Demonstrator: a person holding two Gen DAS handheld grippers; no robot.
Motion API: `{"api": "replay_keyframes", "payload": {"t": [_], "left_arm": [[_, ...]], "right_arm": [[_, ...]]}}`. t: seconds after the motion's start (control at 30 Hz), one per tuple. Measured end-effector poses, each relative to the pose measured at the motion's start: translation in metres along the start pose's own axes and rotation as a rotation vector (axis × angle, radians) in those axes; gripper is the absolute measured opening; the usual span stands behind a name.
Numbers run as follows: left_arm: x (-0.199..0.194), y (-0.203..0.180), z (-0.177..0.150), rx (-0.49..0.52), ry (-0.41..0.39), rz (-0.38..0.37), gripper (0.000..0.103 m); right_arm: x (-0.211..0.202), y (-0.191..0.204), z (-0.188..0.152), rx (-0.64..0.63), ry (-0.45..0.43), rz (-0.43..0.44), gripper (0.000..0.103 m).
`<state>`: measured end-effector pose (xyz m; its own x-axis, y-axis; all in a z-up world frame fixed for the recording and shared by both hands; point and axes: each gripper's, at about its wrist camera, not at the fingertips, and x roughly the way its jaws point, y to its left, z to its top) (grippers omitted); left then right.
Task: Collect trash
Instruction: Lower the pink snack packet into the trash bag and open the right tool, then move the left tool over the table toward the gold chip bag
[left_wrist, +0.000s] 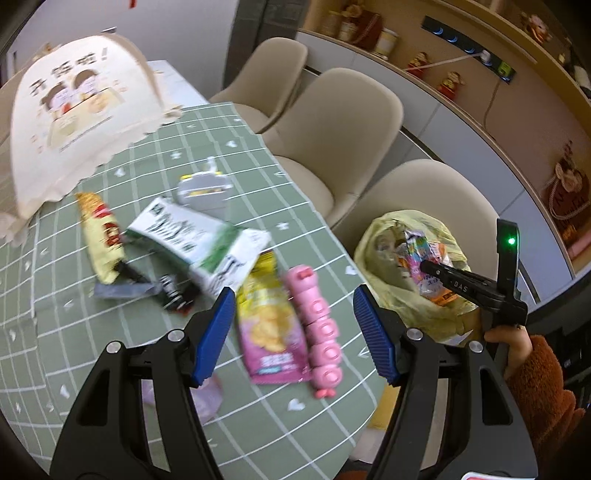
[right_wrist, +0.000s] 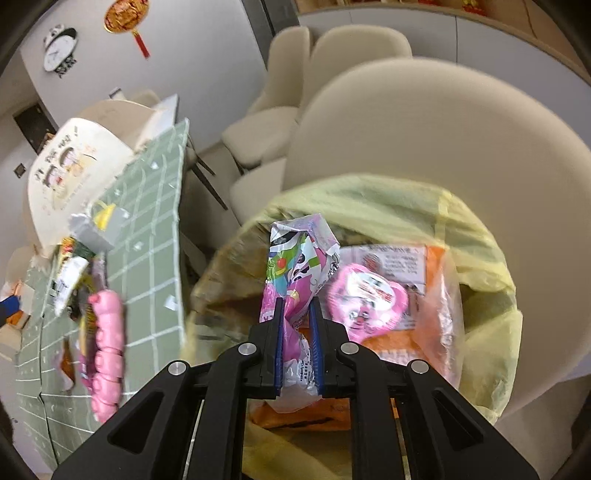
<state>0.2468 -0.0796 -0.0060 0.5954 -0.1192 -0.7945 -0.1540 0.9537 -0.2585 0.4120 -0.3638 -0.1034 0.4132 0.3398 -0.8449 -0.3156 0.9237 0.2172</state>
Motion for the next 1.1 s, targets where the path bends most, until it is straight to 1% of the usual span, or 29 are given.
{"api": "replay_keyframes", "payload": {"t": [0.07,0.17,0.23,0.27,0.3,0.37,0.47,0.6,0.73,0.97,1.07,1.1], "left_arm": [[-0.007,0.007,-0.005,-0.014,-0.002,0.011,0.063],[-0.013,0.015,-0.011,-0.033,0.004,0.021,0.063],[-0.018,0.021,-0.015,-0.043,0.007,0.025,0.063],[-0.021,0.024,-0.017,-0.046,0.007,0.026,0.063],[-0.024,0.026,-0.018,-0.047,0.007,0.026,0.063],[-0.031,0.031,-0.022,-0.045,0.002,0.034,0.063],[-0.042,0.045,-0.027,-0.049,-0.009,0.046,0.063],[-0.052,0.068,-0.034,-0.074,-0.018,0.063,0.063],[-0.057,0.094,-0.044,-0.106,-0.017,0.079,0.063],[-0.059,0.142,-0.061,-0.124,-0.002,0.139,0.063],[-0.061,0.158,-0.064,-0.121,-0.008,0.162,0.063],[-0.061,0.163,-0.064,-0.118,-0.010,0.168,0.063]], "right_arm": [[0.004,-0.003,-0.005,0.011,0.022,0.015,0.013],[0.003,-0.001,-0.014,0.026,0.023,0.045,0.014],[-0.001,0.000,-0.018,0.029,0.013,0.042,0.020],[-0.005,0.001,-0.020,0.031,-0.003,0.035,0.029],[-0.008,0.000,-0.021,0.036,-0.018,0.032,0.036],[-0.015,0.000,-0.024,0.051,-0.043,0.025,0.037],[-0.029,0.000,-0.030,0.081,-0.078,0.000,0.043],[-0.053,0.006,-0.038,0.103,-0.126,0.001,0.043],[-0.077,0.027,-0.051,0.093,-0.167,0.005,0.043],[-0.112,0.086,-0.086,0.075,-0.230,0.054,0.043],[-0.119,0.111,-0.099,0.068,-0.242,0.046,0.046],[-0.119,0.120,-0.104,0.065,-0.242,0.047,0.049]]}}
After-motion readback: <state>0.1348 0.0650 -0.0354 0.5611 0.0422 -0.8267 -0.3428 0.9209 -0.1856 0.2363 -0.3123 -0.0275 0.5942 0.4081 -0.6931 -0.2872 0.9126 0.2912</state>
